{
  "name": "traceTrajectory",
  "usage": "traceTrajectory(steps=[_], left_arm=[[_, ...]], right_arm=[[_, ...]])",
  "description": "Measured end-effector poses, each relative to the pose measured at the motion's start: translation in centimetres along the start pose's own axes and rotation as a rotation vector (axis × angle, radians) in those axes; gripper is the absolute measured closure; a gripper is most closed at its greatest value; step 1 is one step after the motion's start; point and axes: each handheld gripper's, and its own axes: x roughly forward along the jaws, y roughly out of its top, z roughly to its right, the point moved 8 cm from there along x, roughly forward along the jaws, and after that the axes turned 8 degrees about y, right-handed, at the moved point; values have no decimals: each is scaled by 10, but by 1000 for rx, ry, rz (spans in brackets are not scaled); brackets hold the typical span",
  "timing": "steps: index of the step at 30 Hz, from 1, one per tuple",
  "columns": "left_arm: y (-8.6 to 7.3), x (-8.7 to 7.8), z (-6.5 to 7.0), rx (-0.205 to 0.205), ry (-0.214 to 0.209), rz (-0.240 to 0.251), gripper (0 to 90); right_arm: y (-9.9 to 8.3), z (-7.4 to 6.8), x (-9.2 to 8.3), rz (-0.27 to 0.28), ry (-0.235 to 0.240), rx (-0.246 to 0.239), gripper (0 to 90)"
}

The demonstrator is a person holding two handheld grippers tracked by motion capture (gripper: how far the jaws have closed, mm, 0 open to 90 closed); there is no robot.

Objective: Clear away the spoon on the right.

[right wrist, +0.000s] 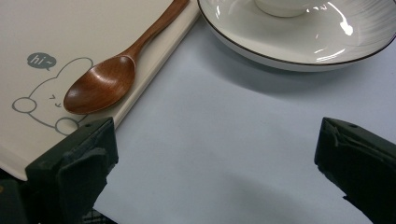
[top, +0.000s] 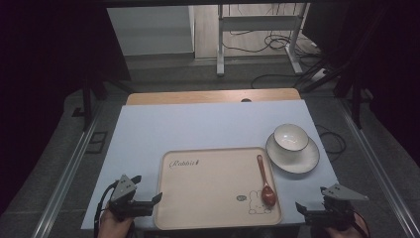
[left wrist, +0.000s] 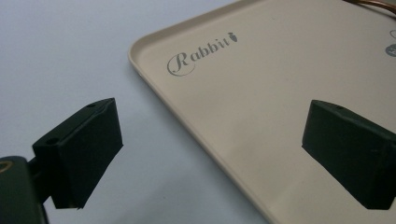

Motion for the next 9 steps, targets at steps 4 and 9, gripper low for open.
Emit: traceTrajectory(steps=[4, 9], left_arm=[[0, 0, 0, 2, 0, -1, 47], [0, 0, 0, 7, 0, -3, 48]], right_arm=[[-1, 1, 1, -15, 5, 8, 0], [-3, 1, 4, -41, 17, 10, 0]])
